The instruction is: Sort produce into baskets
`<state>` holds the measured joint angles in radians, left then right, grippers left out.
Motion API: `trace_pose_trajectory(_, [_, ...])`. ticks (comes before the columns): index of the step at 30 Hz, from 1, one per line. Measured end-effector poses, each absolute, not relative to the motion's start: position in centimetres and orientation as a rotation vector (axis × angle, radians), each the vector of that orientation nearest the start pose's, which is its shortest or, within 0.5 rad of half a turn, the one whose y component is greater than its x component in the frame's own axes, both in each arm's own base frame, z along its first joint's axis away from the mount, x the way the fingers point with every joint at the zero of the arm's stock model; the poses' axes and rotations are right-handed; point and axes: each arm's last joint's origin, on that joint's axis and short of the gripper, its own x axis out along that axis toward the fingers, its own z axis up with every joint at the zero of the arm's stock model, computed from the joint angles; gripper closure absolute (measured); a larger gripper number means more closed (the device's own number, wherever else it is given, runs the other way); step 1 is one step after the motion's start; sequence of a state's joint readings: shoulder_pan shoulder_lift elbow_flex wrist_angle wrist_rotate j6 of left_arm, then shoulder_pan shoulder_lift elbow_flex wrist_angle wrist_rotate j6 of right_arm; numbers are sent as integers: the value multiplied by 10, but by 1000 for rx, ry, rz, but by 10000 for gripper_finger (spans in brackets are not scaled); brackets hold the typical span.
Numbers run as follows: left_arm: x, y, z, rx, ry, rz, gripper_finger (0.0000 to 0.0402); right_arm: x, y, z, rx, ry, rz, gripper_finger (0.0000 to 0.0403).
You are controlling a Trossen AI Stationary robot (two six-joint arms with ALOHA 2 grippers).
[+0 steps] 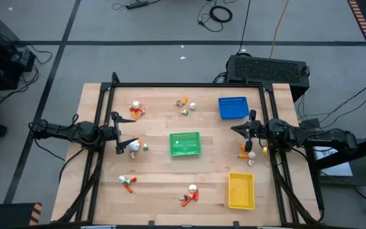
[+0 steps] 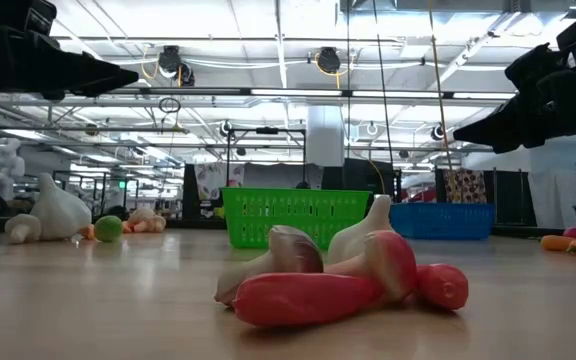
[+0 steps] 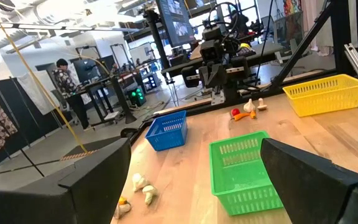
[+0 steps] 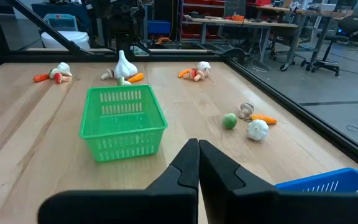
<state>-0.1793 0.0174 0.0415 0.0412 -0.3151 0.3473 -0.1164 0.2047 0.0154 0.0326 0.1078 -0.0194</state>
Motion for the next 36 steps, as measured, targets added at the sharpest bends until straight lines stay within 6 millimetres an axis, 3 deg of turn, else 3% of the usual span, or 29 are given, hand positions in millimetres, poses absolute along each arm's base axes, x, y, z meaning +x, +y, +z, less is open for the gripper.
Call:
trace_pose_trajectory(12, [95, -8, 180, 331, -39, 146, 36, 108, -16, 156, 16, 148, -223, 403])
trace_pose_trajectory(17, [95, -8, 181, 315, -50, 132, 36, 109, -16, 164, 252, 34, -228, 403])
trace_pose_trajectory(20, [95, -11, 181, 153, -70, 50, 36, 109, -16, 168, 349, -20, -222, 403])
trace_pose_trajectory(24, [94, -12, 187, 63, -135, 10, 36, 109, -16, 174, 352, -86, -211, 403])
trace_pose_trajectory(36, [90, -12, 205, 59, -322, -8, 36, 110, -16, 188, 377, -230, -175, 403])
